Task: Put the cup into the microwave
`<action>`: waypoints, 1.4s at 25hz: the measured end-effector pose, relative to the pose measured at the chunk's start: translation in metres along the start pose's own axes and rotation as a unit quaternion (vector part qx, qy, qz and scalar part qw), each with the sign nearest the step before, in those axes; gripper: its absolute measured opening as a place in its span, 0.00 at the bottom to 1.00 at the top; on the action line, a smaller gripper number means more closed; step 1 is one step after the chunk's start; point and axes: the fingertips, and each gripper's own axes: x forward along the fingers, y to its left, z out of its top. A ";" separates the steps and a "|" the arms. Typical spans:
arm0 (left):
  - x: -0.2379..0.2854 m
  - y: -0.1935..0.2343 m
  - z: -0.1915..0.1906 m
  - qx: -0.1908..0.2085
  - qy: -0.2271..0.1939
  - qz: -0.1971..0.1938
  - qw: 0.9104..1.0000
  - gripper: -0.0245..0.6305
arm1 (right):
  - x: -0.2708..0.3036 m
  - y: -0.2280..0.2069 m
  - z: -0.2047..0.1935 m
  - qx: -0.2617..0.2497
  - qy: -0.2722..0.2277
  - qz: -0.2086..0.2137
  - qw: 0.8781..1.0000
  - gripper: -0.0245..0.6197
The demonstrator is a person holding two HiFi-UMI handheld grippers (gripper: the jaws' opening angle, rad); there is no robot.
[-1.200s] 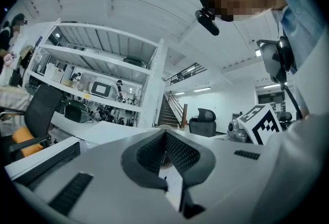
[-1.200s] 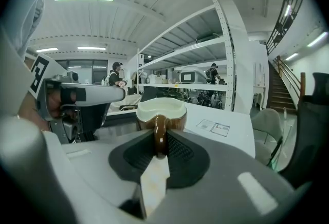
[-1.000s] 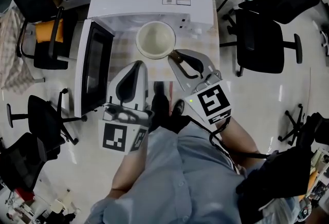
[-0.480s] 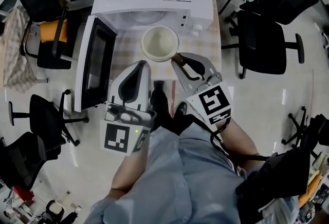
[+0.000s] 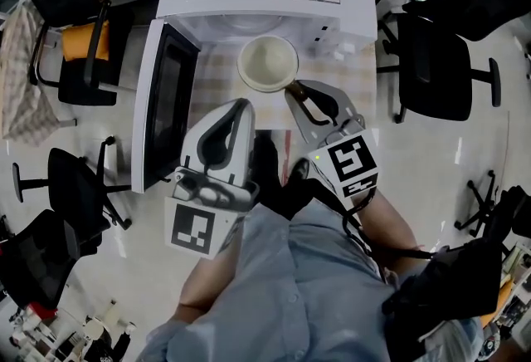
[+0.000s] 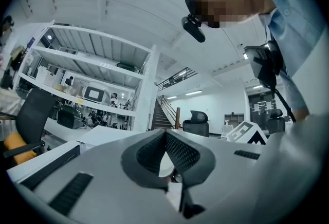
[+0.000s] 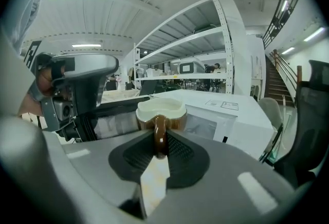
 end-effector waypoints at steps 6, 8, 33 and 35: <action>0.000 0.027 -0.010 0.001 0.000 0.000 1.000 0.04 | 0.030 -0.003 -0.010 0.000 0.018 -0.001 1.000 0.11; 0.004 0.035 -0.013 -0.002 0.001 -0.004 1.000 0.04 | 0.041 -0.005 -0.014 0.003 0.023 -0.001 1.000 0.11; 0.062 0.105 -0.056 -0.041 0.025 -0.039 0.998 0.04 | 0.137 -0.050 -0.075 0.046 0.085 -0.036 0.995 0.11; 0.065 0.111 -0.058 -0.043 0.027 -0.039 0.998 0.04 | 0.143 -0.054 -0.078 0.049 0.089 -0.040 0.994 0.11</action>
